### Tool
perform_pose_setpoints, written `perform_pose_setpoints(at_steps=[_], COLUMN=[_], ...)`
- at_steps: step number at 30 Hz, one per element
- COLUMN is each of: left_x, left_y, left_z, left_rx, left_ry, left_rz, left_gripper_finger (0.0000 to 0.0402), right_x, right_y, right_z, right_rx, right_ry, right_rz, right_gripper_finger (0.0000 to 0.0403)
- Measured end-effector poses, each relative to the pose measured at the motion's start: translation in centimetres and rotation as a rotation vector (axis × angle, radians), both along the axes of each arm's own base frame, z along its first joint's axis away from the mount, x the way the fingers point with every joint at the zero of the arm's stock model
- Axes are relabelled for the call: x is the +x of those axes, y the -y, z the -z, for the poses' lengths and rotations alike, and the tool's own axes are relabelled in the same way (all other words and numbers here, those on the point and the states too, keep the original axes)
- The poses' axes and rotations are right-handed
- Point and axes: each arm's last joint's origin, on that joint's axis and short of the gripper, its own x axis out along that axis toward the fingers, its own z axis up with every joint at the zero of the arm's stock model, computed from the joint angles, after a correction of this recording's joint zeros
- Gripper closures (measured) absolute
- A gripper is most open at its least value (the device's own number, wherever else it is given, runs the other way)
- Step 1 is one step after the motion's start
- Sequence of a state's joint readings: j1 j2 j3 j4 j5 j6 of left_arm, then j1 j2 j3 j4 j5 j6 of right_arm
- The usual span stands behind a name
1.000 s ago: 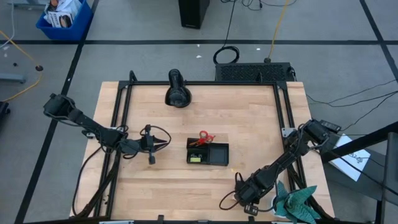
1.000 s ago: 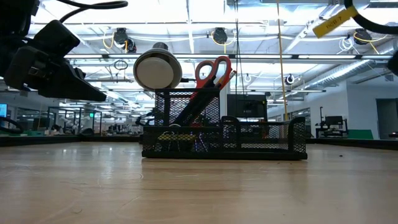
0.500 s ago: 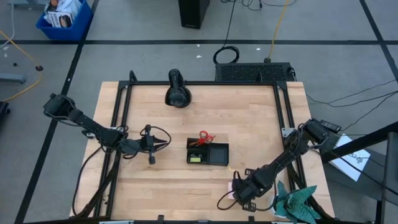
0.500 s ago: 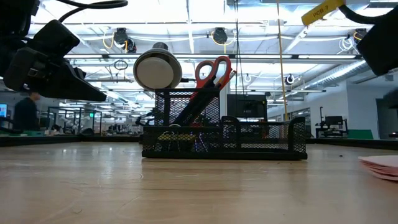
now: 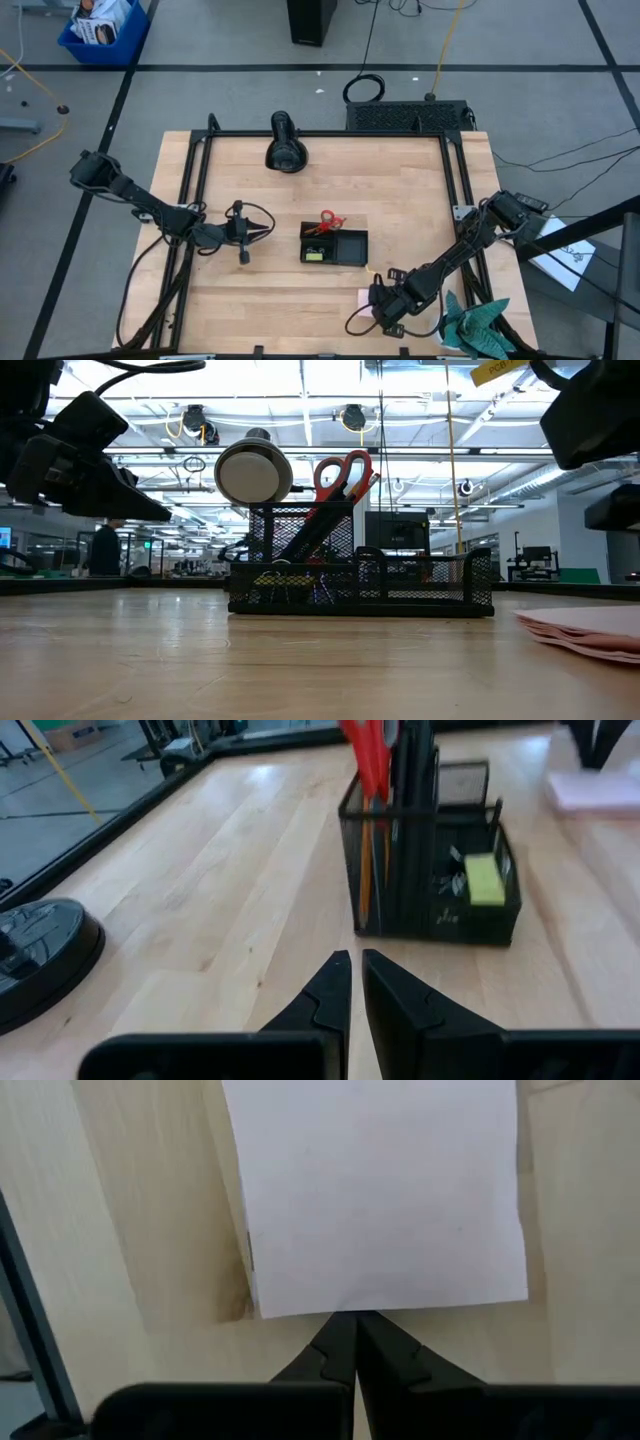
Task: Pick and place office supplies into organizer
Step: Put the sticky note into the desk organizer
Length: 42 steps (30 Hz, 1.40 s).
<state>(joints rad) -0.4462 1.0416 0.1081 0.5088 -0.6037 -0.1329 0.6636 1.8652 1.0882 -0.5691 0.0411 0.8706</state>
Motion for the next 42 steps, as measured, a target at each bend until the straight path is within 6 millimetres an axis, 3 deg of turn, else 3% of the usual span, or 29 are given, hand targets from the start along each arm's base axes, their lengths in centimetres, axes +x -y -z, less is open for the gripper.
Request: perform_pose_setpoints(at_steps=[11,16,20,26,34,38,42], left_x=[0.8,2.2,3.8,7.8,14.7,18.1,20.8], left_y=[1.2,3.3,5.8,9.2,13.5,14.1,13.9], left_z=[-1.7,-4.3,-4.2,-3.3,-4.5,-4.9,-3.8], left_rx=[-0.022,-0.032,0.036,0.094,0.071,-0.005,-0.057], left_ry=[0.057,0.052,-0.027,-0.102,-0.085,-0.086,-0.148], left_rz=[0.081,0.160,0.231,0.273,0.434,0.405,0.369], left_gripper_finger=[0.0364,0.0364,0.0364,0.0364,0.0364,0.0364,0.0364], right_x=[-1.9,-2.6,-3.0,-2.9,-3.4,-3.7,-3.8], right_y=[-1.1,-1.3,-0.9,-0.7,-2.5,-4.2,-5.5], right_z=[-1.9,-3.0,-3.1,-3.4,-3.5,-3.7,-4.0], right_rx=[-0.153,-0.227,-0.341,-0.447,-0.363,-0.242,-0.173], right_ry=[0.148,0.230,0.278,0.373,0.407,0.433,0.498], right_rz=[-0.046,-0.025,-0.012,0.001,-0.103,-0.202,-0.242], right_gripper_finger=[0.0403,0.0403,0.0403,0.0403,0.0403,0.0398,0.0378])
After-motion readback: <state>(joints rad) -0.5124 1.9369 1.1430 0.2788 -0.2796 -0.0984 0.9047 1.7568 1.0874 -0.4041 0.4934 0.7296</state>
